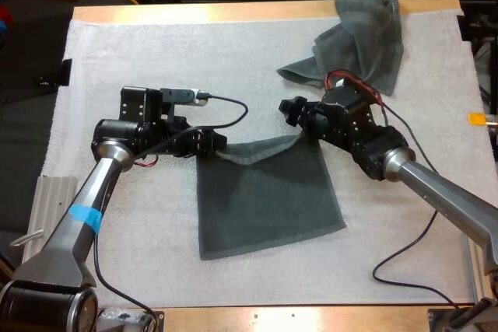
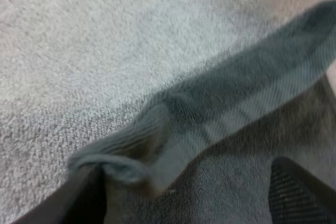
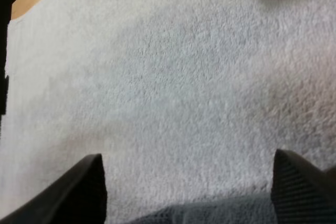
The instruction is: Pick towel from pile, fold and stack
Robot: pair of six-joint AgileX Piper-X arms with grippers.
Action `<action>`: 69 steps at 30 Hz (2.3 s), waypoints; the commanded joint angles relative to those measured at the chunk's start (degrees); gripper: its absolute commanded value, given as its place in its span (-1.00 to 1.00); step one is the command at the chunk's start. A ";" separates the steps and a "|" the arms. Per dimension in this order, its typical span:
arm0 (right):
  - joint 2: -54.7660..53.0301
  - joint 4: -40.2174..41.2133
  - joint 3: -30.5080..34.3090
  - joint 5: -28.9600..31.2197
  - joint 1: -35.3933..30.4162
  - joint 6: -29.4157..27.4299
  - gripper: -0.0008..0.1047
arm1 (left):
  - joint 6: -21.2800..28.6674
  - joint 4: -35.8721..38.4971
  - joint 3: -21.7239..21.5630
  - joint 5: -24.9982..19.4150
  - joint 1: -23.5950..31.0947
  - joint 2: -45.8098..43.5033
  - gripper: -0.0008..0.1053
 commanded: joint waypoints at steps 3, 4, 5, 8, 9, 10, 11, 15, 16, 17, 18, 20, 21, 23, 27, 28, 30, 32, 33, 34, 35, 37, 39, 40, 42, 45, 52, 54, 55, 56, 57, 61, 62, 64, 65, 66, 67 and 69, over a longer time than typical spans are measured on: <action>-0.14 -0.35 -0.08 -4.90 -0.27 -5.03 0.24 | -4.89 -1.94 -0.01 0.98 2.54 -0.16 0.20; -0.19 -0.29 -0.08 -6.10 -0.27 -5.63 0.24 | -6.53 -2.57 -0.01 1.33 3.52 -0.16 0.20; -0.26 -0.06 -0.08 -7.57 -0.27 -6.26 0.24 | -8.95 -3.45 -0.01 2.23 4.99 -0.16 0.20; -0.62 1.53 -0.08 -10.48 -0.27 -7.32 0.24 | -13.70 -5.29 -0.01 8.12 9.17 -0.16 0.20; -0.76 2.52 -0.08 -11.03 -0.27 -7.74 0.24 | -13.90 -5.67 -0.01 10.90 10.42 -0.16 0.20; -0.93 3.41 -0.08 -11.06 -0.27 -8.14 0.24 | -13.89 -5.72 -0.01 12.86 11.28 -0.16 0.20; -1.29 4.80 -0.08 -11.06 -0.27 -8.62 0.24 | -13.89 -5.63 -0.01 15.80 12.61 -0.16 0.20; -3.04 9.39 -0.08 -11.06 -0.22 -12.21 0.24 | -13.89 -5.23 -0.01 19.49 14.59 -0.51 0.20; -3.61 10.44 -0.08 -11.06 -0.13 -13.18 0.24 | -13.89 -5.23 -0.01 19.53 14.57 -0.76 0.20; -4.48 11.85 -0.08 -11.06 -0.13 -14.61 0.24 | -13.56 -5.23 -0.01 19.69 14.41 -1.25 0.20; -5.17 12.91 -0.08 -11.02 -0.13 -15.54 0.24 | -12.86 -5.17 -0.01 19.86 14.09 -1.81 0.20; -6.60 14.84 -0.08 -10.95 -0.13 -16.86 0.24 | -10.91 -4.38 -0.01 19.86 13.35 -3.41 0.20; -7.35 15.65 -0.08 -10.95 -0.13 -17.54 0.24 | -10.11 -3.78 -0.01 19.86 12.99 -4.20 0.20; -8.88 17.69 -0.08 -10.90 -0.13 -18.29 0.24 | -8.62 -2.10 -0.01 19.69 12.42 -5.97 0.20; -11.87 23.00 -0.08 -10.57 -0.13 -20.03 0.24 | -5.70 1.72 -0.01 17.74 11.55 -10.21 0.20; -12.34 24.26 -0.08 -10.57 -0.13 -20.02 0.24 | -5.12 2.67 -0.01 17.05 11.36 -11.19 0.20; -13.64 27.24 -0.08 -10.57 -0.13 -20.15 0.24 | -2.94 5.34 -0.01 14.71 10.99 -13.67 0.20; -14.80 29.61 -0.08 -10.57 0.09 -20.64 0.24 | -0.83 8.48 -0.01 12.51 10.92 -15.86 0.20; -15.37 30.66 -0.08 -10.57 0.50 -21.30 0.23 | 0.03 10.13 -0.01 11.60 10.93 -17.00 0.20; -15.86 31.44 -0.08 -10.57 0.92 -21.77 0.23 | 0.66 11.37 -0.01 10.83 10.93 -18.12 0.20; -16.55 32.45 -0.08 -10.57 1.78 -22.40 0.23 | 1.42 13.04 -0.01 9.69 10.93 -19.51 0.20; -17.44 33.56 -0.08 -10.57 3.56 -23.38 0.23 | 2.31 15.55 -0.01 8.17 10.93 -21.63 0.20; -18.59 34.59 -0.08 -9.62 5.91 -24.04 0.23 | 2.63 17.81 -0.01 7.70 10.93 -24.58 0.20; -19.06 34.94 -0.08 -8.50 6.93 -24.05 0.23 | 2.63 18.40 -0.01 7.71 10.93 -25.68 0.20; -20.07 35.70 -0.08 -5.75 9.75 -24.05 0.23 | 2.62 20.05 -0.01 7.39 10.93 -28.53 0.20; -21.24 36.23 -0.08 -2.99 13.22 -24.05 0.23 | 2.62 22.01 -0.01 3.89 10.93 -32.35 0.20; -23.81 36.92 -0.08 -1.27 17.29 -22.90 0.23 | 1.67 25.43 -0.01 1.86 10.57 -40.63 0.20; -24.79 36.92 -0.08 -0.45 17.31 -22.02 0.23 | 1.08 25.47 -0.01 1.75 9.66 -42.98 0.20; -25.16 36.92 -0.08 -0.19 17.31 -22.01 0.23 | 1.09 25.64 -0.01 1.71 9.14 -43.93 0.20; -25.60 36.92 -0.08 0.23 17.31 -21.96 0.23 | 1.09 25.88 -0.01 1.66 8.40 -45.47 0.20; -25.92 36.92 -0.08 0.70 17.31 -21.86 0.23 | 1.09 26.10 -0.01 1.67 7.88 -46.63 0.20; -26.59 37.98 -0.08 1.02 17.31 -21.83 0.04 | 1.09 26.91 -0.01 1.65 6.93 -50.31 0.20; -26.61 38.60 -0.08 1.02 17.31 -21.83 -0.10 | 1.09 27.07 -0.01 1.65 6.94 -51.22 0.20; -26.60 39.49 -0.08 1.15 17.31 -21.83 -0.29 | 1.09 27.12 -0.01 1.65 6.94 -52.16 0.20; -26.60 39.85 -0.08 1.40 17.31 -21.83 -0.43 | 1.09 27.11 -0.01 1.65 6.94 -52.65 0.20; -26.60 39.92 -0.08 1.54 17.31 -21.94 -0.53 | 1.09 27.11 -0.01 1.65 6.94 -52.88 0.20; -26.60 39.92 -0.08 1.73 17.31 -22.19 -0.64 | 1.09 27.11 -0.01 1.65 6.94 -52.96 0.20; -26.60 39.92 -0.08 2.28 17.31 -22.67 -0.91 | 1.09 27.11 -0.01 1.65 6.94 -52.98 0.20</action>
